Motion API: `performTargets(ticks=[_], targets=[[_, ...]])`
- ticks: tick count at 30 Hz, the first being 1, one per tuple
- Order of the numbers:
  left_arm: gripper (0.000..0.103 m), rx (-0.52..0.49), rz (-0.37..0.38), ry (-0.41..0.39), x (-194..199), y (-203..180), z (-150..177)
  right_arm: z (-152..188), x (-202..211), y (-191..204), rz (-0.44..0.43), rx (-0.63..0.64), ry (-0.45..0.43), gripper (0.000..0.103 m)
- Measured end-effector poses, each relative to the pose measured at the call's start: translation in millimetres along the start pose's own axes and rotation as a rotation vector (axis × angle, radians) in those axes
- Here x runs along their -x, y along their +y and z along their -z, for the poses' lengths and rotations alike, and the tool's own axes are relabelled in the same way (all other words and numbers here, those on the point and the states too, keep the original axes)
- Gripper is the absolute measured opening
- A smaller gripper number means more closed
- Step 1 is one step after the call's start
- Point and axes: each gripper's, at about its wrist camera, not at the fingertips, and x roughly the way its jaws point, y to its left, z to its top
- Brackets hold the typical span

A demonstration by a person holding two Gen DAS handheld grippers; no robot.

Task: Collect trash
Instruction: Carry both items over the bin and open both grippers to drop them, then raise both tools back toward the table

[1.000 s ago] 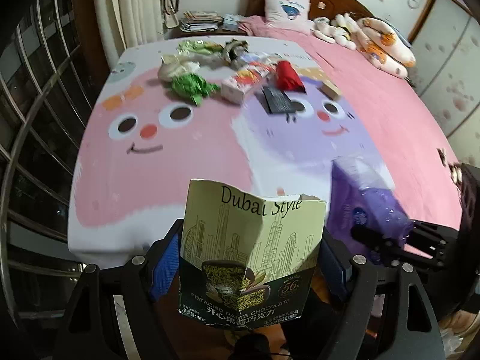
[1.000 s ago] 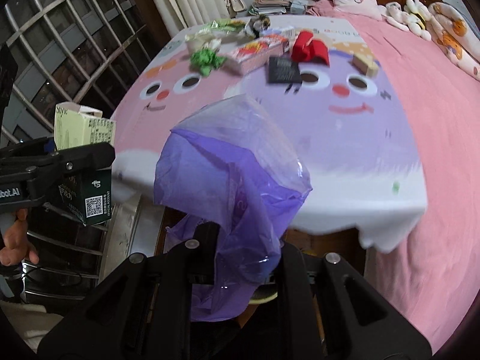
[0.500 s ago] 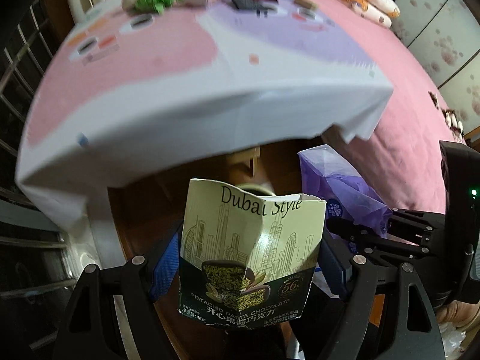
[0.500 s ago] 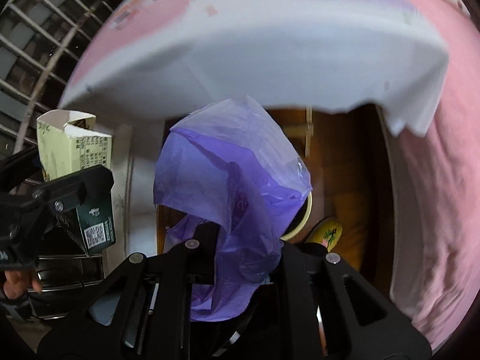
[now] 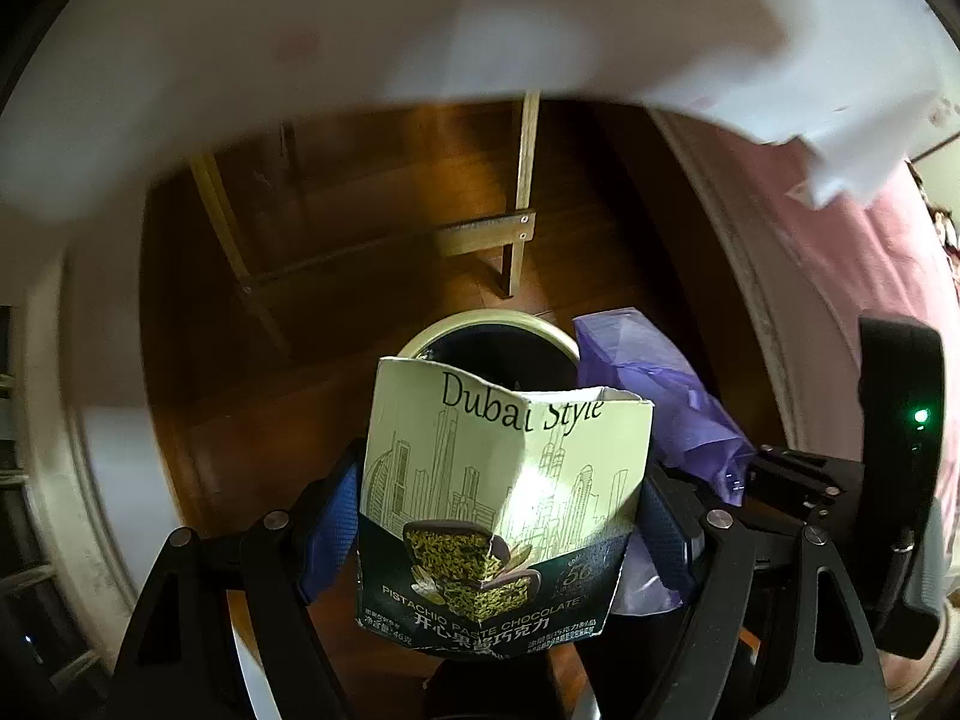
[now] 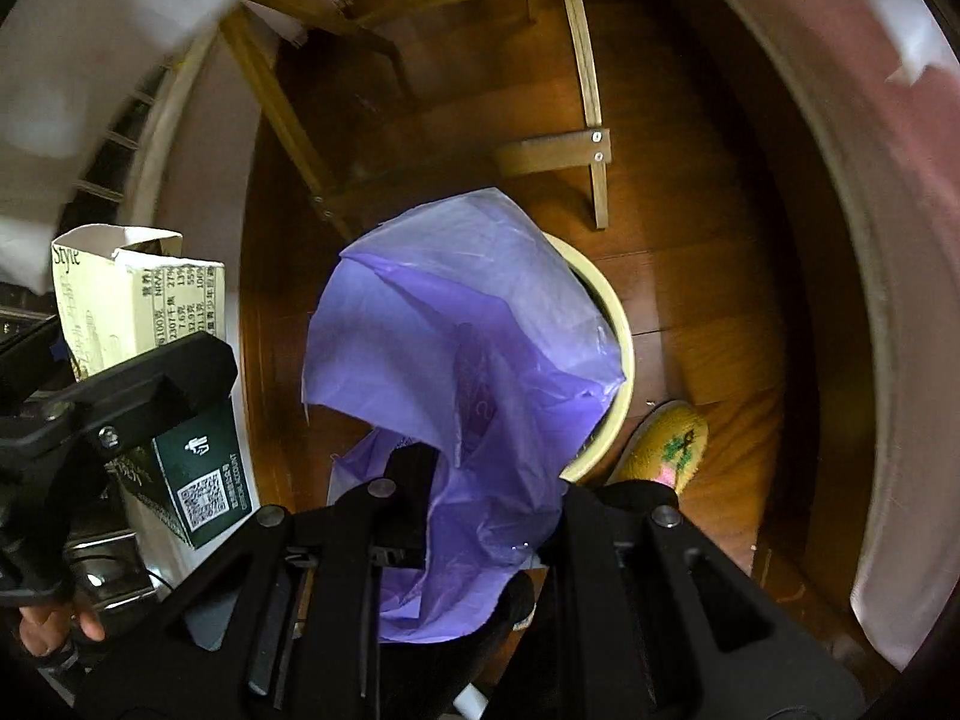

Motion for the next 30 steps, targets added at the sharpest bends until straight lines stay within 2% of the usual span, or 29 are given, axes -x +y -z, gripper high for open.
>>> performTargets(ticks=[7, 8, 10, 12, 16, 23, 30], targets=[[0.085, 0.021, 0.057, 0.053, -56.8, 13.6, -7.5, -6.1, -61.2, -24.6, -0.008, 0.01, 0.039, 0.017], [0.086, 0.024, 0.058, 0.071, -65.8, 15.0, -9.0, -9.1, -66.6, -28.2, -0.009, 0.011, 0.043, 0.021], [0.087, 0.027, 0.059, 0.099, -80.7, 17.8, -7.6, -6.0, -73.8, -34.4, -0.005, 0.015, 0.049, 0.042], [0.087, 0.023, 0.047, 0.109, -89.3, 18.3, -3.6, -5.9, -79.5, -36.6, -0.004, 0.014, 0.049, 0.052], [0.09, 0.017, 0.026, 0.115, -98.2, 17.2, -0.3, -5.0, -80.5, -39.4, 0.001, 0.01, 0.046, 0.053], [0.091, 0.005, -0.005, 0.1, -79.9, 9.1, -6.7, -9.5, -62.4, -35.8, 0.005, -0.012, 0.024, 0.055], [0.091, 0.009, -0.03, 0.058, -9.4, -2.1, -13.4, -18.8, -3.0, -23.8, 0.001, -0.022, -0.021, 0.055]])
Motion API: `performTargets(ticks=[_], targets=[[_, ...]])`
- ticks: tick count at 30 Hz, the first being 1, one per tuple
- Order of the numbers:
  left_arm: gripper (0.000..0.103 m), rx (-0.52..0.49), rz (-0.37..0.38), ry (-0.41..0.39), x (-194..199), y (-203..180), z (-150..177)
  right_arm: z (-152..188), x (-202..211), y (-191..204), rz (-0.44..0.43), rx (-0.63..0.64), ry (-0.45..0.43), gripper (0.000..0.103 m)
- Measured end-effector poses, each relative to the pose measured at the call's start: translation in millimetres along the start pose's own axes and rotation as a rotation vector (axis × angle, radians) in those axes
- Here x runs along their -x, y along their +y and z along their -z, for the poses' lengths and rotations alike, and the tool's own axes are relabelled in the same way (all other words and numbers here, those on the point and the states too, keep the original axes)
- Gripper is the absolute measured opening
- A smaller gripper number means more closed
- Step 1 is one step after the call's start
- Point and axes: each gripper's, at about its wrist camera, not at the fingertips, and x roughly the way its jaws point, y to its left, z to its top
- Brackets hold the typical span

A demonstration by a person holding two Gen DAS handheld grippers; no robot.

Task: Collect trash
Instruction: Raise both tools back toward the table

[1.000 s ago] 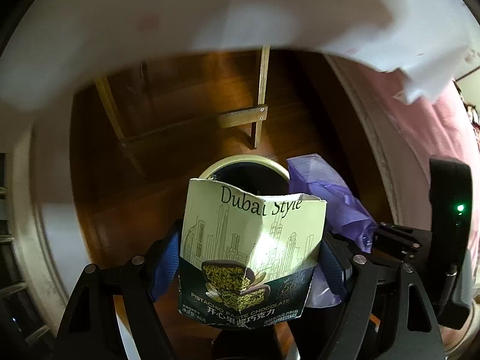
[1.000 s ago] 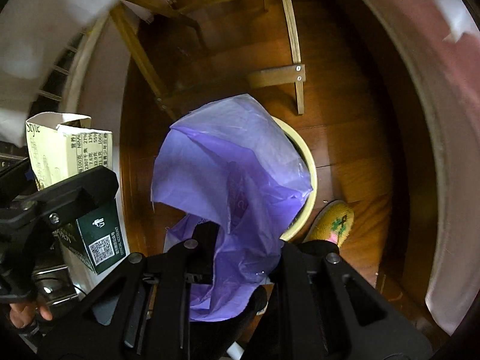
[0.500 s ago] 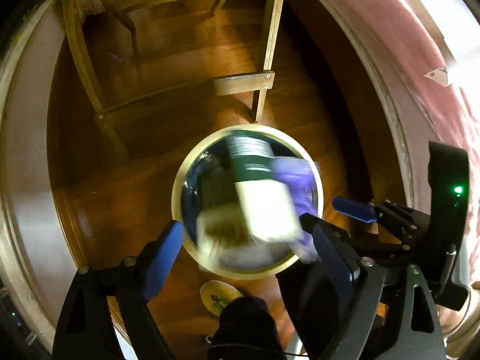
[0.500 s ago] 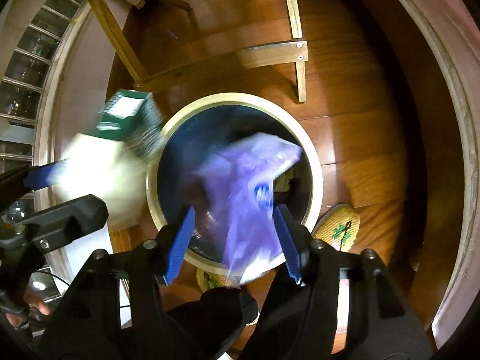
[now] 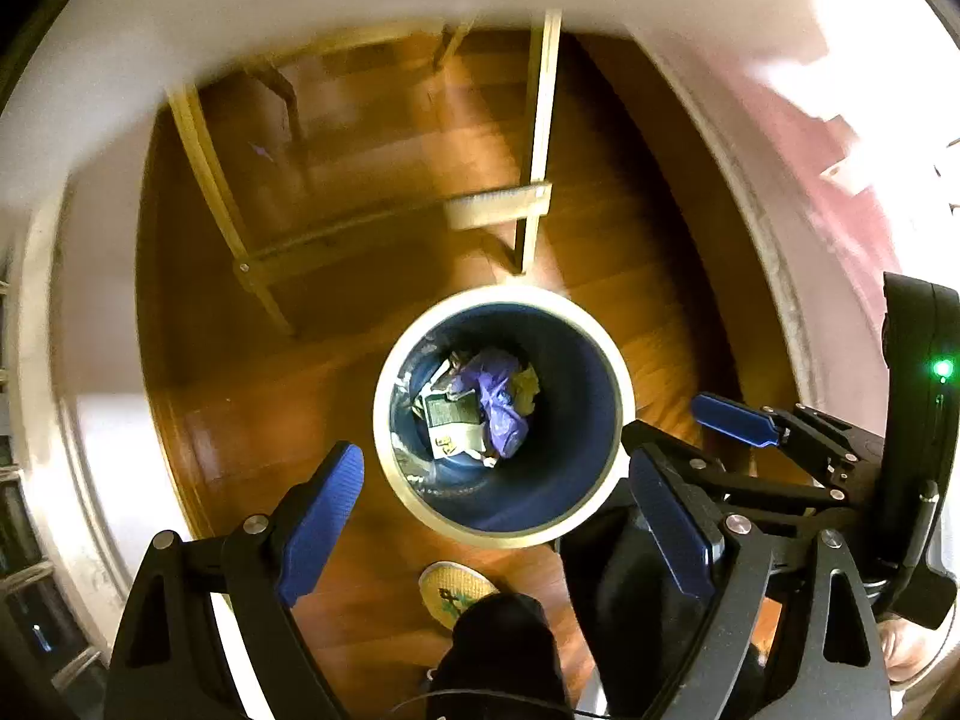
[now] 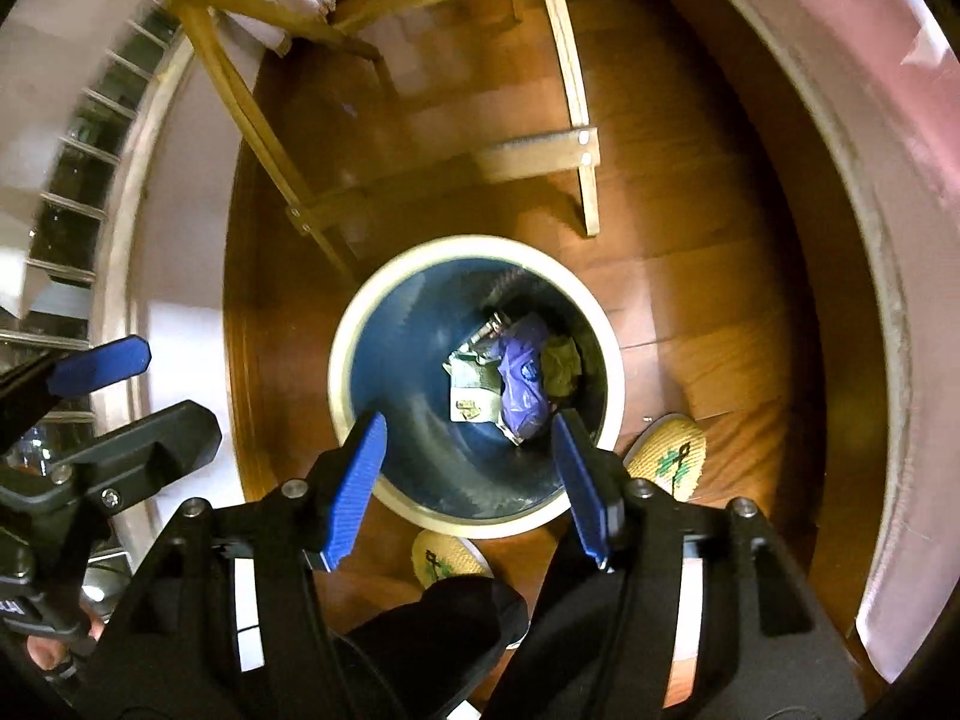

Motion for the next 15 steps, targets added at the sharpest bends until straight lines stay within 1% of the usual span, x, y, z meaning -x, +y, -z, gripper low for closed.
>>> performTargets(ticks=[3, 7, 15], targets=[[0.091, 0.005, -0.002, -0.038, 41.8, -6.3, -3.8, -4.4, 38.0, 9.0, -0.003, -0.002, -0.028, 0.055], [0.091, 0.002, -0.014, -0.099, 104.0, -14.2, -7.7, -9.1, 98.9, 24.8, -0.014, -0.003, -0.085, 0.055], [0.091, -0.013, -0.037, -0.276, 242.0, -20.0, -11.6, -13.5, 222.9, 64.7, -0.06, 0.02, -0.206, 0.055]])
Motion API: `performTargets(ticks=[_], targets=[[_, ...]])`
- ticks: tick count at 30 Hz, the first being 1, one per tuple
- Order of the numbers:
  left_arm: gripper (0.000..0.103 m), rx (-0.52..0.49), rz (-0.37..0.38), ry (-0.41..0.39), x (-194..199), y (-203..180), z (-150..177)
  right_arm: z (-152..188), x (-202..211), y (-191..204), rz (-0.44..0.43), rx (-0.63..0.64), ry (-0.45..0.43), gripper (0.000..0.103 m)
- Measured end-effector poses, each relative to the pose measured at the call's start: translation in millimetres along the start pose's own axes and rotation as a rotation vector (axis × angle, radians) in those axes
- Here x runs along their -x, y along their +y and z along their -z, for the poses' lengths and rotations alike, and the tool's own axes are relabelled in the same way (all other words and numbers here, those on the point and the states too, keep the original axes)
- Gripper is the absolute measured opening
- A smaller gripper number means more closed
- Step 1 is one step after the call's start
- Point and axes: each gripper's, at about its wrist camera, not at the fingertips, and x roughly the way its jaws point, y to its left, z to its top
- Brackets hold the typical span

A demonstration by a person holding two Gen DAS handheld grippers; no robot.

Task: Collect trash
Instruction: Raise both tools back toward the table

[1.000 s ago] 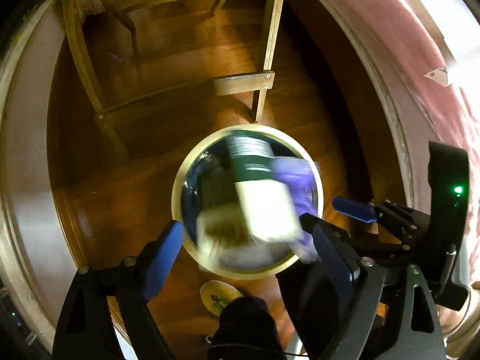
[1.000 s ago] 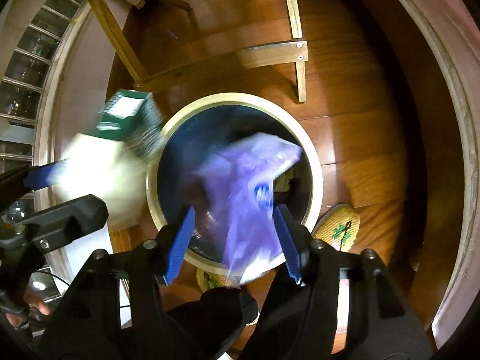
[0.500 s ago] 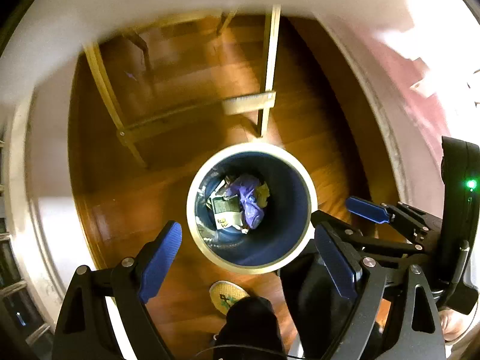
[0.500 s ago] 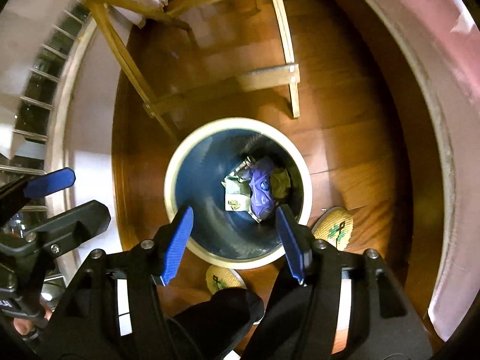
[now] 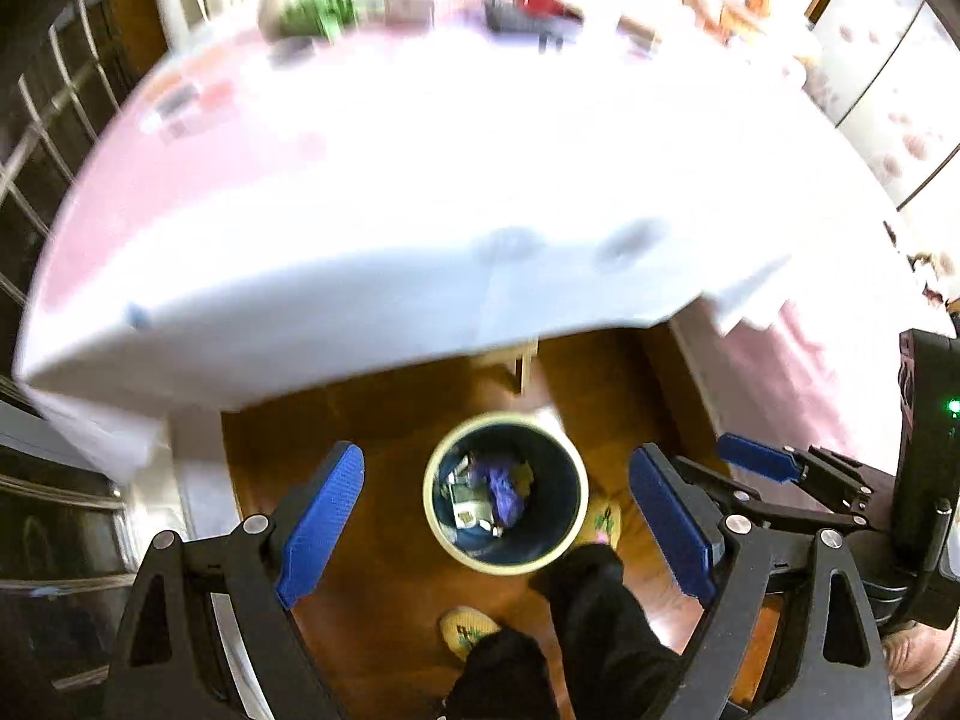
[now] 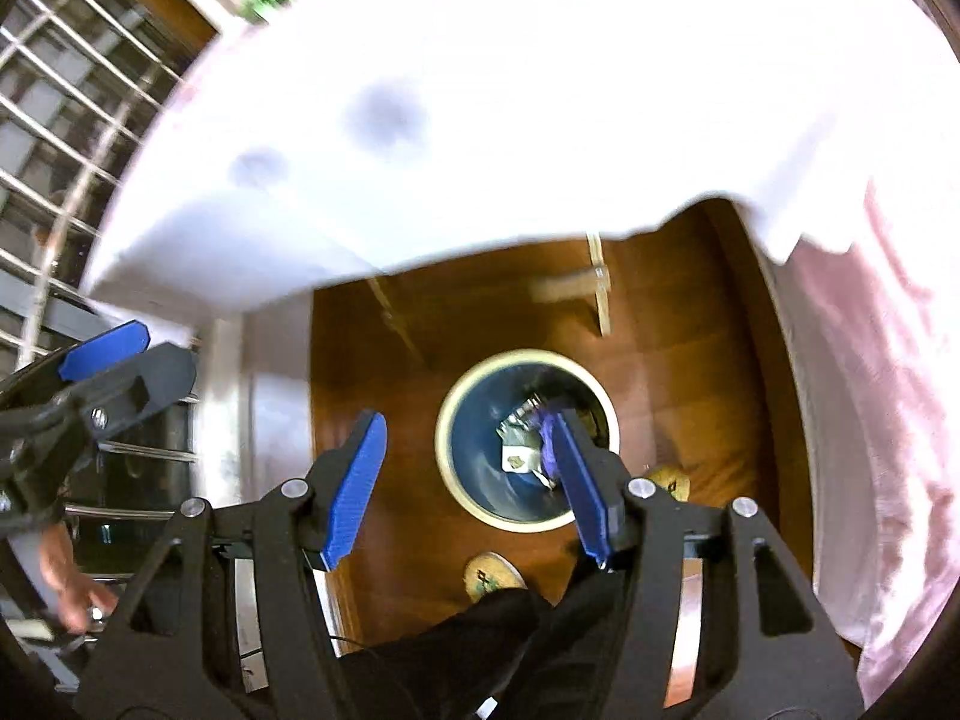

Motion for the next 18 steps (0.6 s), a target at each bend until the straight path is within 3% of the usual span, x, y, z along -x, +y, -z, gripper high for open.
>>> performTargets(ticks=[11, 18], targets=[[0.091, -0.063, -0.029, -0.186, 133.6, -5.2, -31.3, -44.1, 141.9, 55.2, -0.029, 0.078, -0.187, 0.055], [0.091, -0.089, -0.043, -0.29, 186.6, -7.9, -62.8, -71.1, 191.3, 81.2, -0.007, 0.138, -0.262, 0.055]])
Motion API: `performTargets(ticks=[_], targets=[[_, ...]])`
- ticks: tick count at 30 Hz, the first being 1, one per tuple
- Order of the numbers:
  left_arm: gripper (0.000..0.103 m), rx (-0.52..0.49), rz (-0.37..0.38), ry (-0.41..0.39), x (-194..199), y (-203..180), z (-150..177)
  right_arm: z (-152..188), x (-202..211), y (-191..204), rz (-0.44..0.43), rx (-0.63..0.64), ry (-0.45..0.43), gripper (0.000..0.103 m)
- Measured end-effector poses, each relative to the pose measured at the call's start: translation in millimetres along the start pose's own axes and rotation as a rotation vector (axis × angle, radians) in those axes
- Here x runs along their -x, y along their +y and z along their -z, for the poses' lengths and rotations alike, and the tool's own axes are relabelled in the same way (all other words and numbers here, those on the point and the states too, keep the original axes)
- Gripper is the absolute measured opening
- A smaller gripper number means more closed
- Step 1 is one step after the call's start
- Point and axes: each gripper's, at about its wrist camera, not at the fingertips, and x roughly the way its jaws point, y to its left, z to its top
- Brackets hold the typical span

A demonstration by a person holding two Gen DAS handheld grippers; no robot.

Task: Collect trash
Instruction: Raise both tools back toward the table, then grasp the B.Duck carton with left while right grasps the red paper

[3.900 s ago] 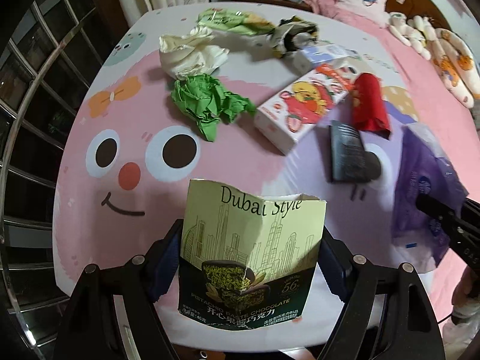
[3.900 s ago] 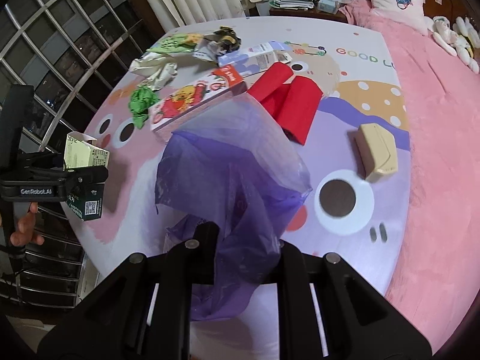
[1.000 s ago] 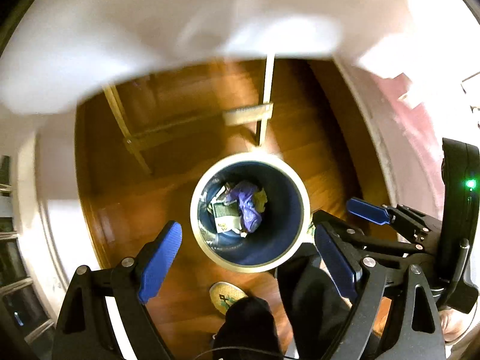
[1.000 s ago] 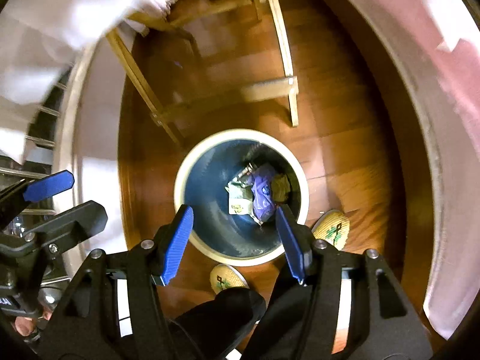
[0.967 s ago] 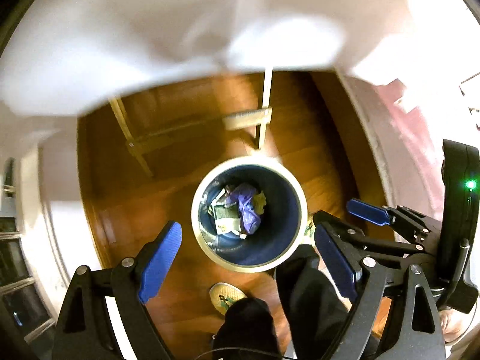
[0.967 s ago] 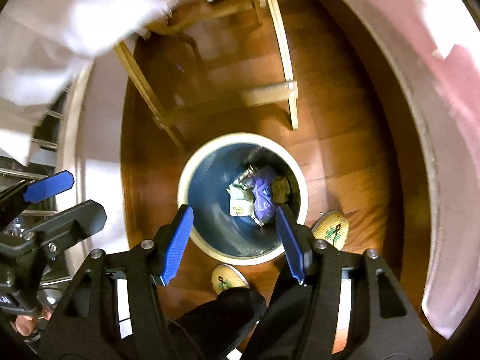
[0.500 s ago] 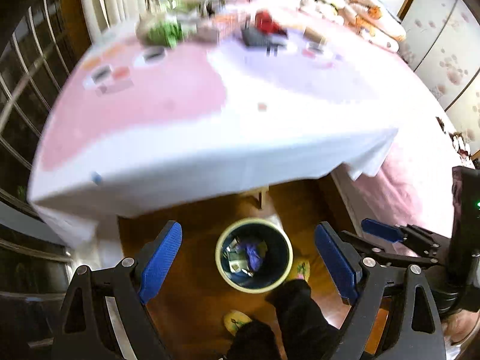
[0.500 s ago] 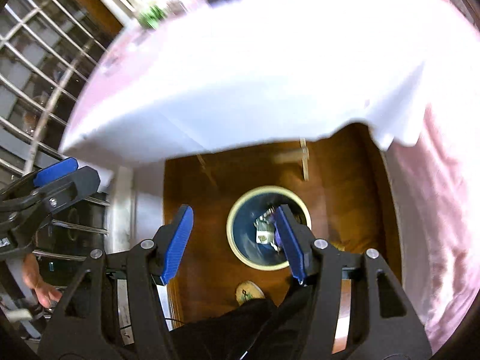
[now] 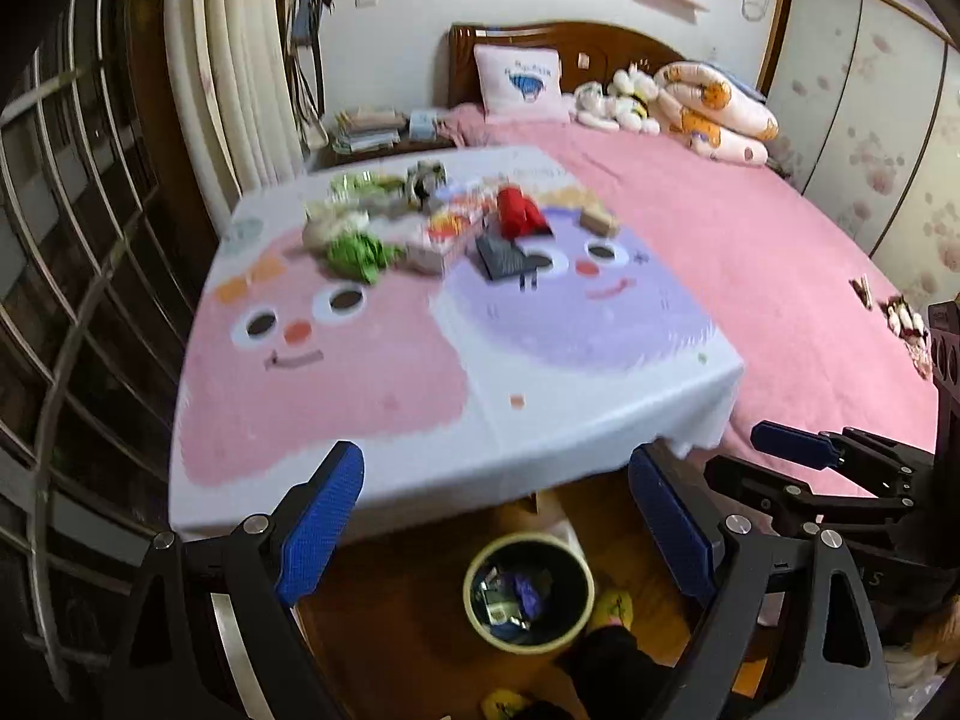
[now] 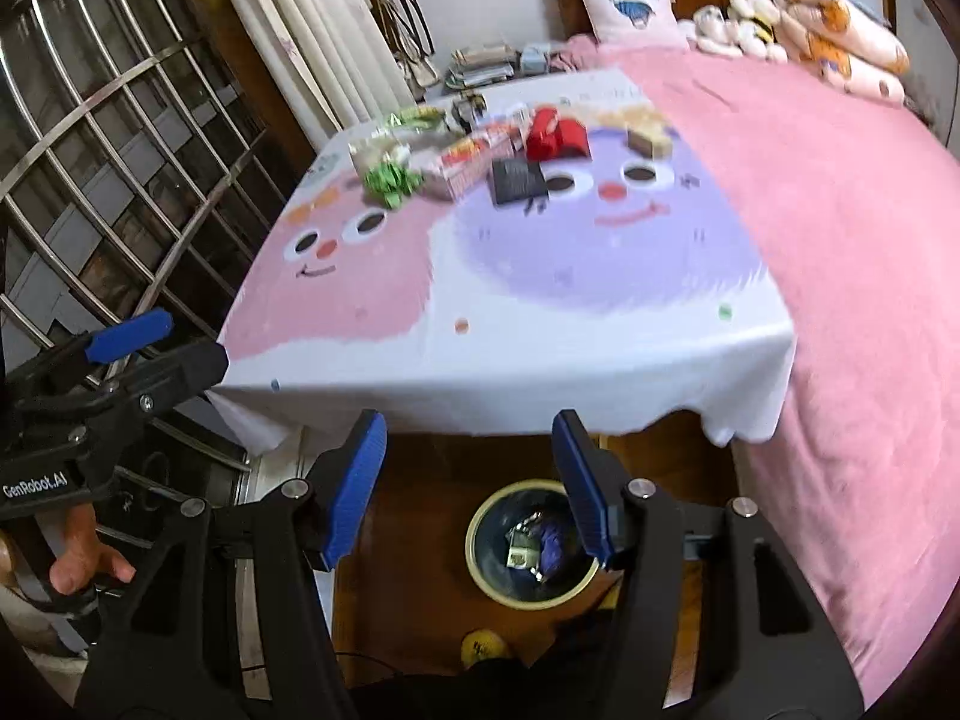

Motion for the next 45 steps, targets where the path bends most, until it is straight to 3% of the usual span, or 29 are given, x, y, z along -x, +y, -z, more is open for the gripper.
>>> performTargets(ticks=[8, 13, 21, 27, 29, 36, 39, 45], targets=[[0.091, -0.016, -0.042, -0.086, 11.4, 13.9, -69.0, -69.7, 1.1, 3.1, 0.032, 0.043, -0.055, 0.055], [0.091, 0.022, -0.082, -0.095, -16.5, 26.1, -120.1, -132.1, -29.6, -18.6, 0.006, 0.047, -0.058, 0.055], [0.091, 0.087, -0.095, 0.067, -133.8, 34.6, -204.0, -227.1, -117.9, -80.5, -0.08, 0.002, 0.01, 0.055], [0.091, 0.111, -0.124, 0.231, -248.2, 33.4, -238.2, -279.7, -187.0, -125.6, -0.133, -0.009, 0.103, 0.055], [0.091, 0.126, -0.133, 0.282, -287.6, 37.1, -246.8, -290.1, -209.0, -136.4, -0.144, -0.005, 0.133, 0.055], [0.088, 0.138, -0.168, 0.386, -370.2, 46.1, -262.1, -315.5, -271.9, -156.5, -0.183, -0.003, 0.214, 0.055], [0.085, 0.139, -0.172, 0.429, -394.5, 50.7, -264.4, -323.2, -288.9, -156.4, -0.199, -0.015, 0.233, 0.069], [0.084, 0.171, -0.174, 0.487, -431.9, 56.0, -265.7, -336.8, -321.3, -155.6, -0.19, -0.033, 0.27, 0.072]])
